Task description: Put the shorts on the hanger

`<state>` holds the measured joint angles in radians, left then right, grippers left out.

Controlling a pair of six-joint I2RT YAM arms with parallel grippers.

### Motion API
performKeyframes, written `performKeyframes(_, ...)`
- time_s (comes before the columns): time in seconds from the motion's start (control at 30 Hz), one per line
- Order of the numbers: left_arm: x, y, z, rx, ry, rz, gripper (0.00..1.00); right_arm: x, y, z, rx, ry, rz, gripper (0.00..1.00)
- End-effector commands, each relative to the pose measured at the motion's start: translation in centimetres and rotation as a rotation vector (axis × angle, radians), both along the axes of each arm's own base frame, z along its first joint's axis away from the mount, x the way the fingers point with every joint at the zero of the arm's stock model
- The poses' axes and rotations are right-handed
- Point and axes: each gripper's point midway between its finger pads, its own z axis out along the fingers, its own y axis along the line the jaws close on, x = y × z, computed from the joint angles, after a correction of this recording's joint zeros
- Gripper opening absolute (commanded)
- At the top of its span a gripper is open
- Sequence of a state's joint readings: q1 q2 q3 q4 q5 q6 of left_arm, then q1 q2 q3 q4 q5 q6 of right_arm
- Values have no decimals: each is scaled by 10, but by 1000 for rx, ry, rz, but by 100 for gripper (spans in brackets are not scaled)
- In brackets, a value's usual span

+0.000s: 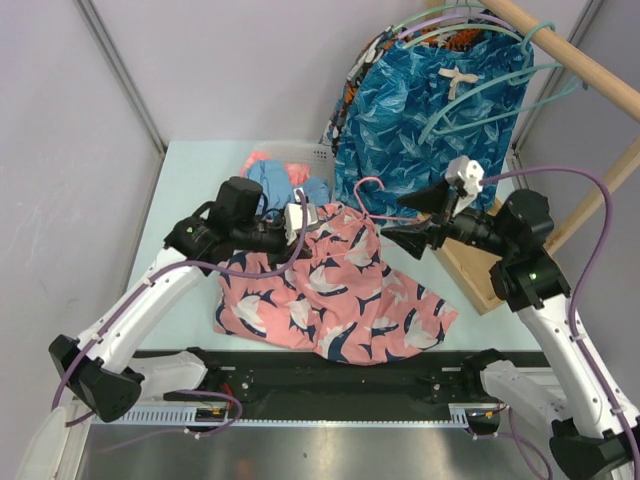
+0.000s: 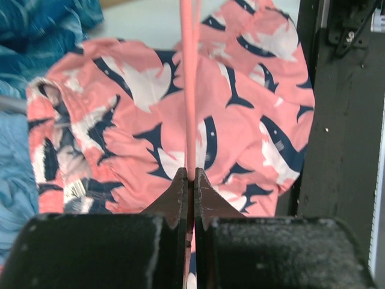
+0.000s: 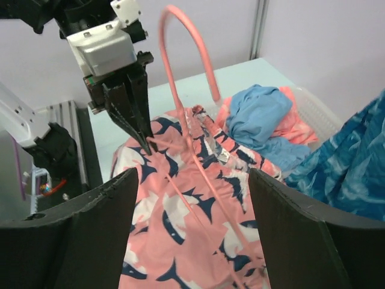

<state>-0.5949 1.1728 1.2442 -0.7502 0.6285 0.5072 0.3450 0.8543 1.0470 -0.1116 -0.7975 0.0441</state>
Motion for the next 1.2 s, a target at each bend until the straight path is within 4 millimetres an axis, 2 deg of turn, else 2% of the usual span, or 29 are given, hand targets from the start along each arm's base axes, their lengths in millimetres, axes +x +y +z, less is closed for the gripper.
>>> performKeyframes(0.0, -4, 12, -8, 50, 13, 10, 0, 6, 11, 3, -165, -173, 32, 79)
performKeyframes(0.03, -1, 14, -9, 63, 7, 26, 0, -1, 23, 1, -196, -200, 76, 79)
performKeyframes(0.07, 2, 15, -9, 73, 4, 36, 0, 5, 24, 0, -259, -255, 58, 79)
performKeyframes(0.17, 4, 18, -8, 79, 0, 55, 0, 3, 38, -5, -319, -296, 96, 79)
performKeyframes(0.33, 4, 19, -4, 60, -25, 71, 0, 11, 47, -13, -357, -294, 90, 74)
performKeyframes(0.37, 4, 20, -4, 60, -24, 73, 0, 14, 49, -15, -359, -292, 90, 70)
performKeyframes(0.53, 4, 17, 1, 35, -30, 73, 0, 22, 58, -19, -359, -277, 86, 61)
performKeyframes(0.63, 5, 17, 3, 29, -40, 73, 0, 24, 62, -21, -353, -269, 91, 50)
performKeyframes(0.73, 6, 16, 4, 29, -43, 72, 0, 27, 64, -21, -356, -279, 87, 38)
performKeyframes(0.87, 6, 16, 5, 23, -43, 72, 0, 29, 62, -24, -379, -306, 87, 14)
performKeyframes(0.9, 6, 15, 4, 23, -39, 74, 0, 30, 62, -24, -384, -311, 85, 11)
performKeyframes(1.03, 5, 16, 2, 23, -41, 68, 0, 27, 57, -22, -387, -331, 95, 8)
performKeyframes(1.07, 6, 16, 2, 24, -48, 68, 0, 27, 56, -21, -384, -335, 97, 0)
performKeyframes(1.13, 7, 18, 2, 25, -54, 68, 0, 28, 49, -21, -372, -319, 108, 0)
performKeyframes(1.17, 6, 18, 2, 22, -55, 60, 0, 28, 46, -20, -357, -294, 106, 7)
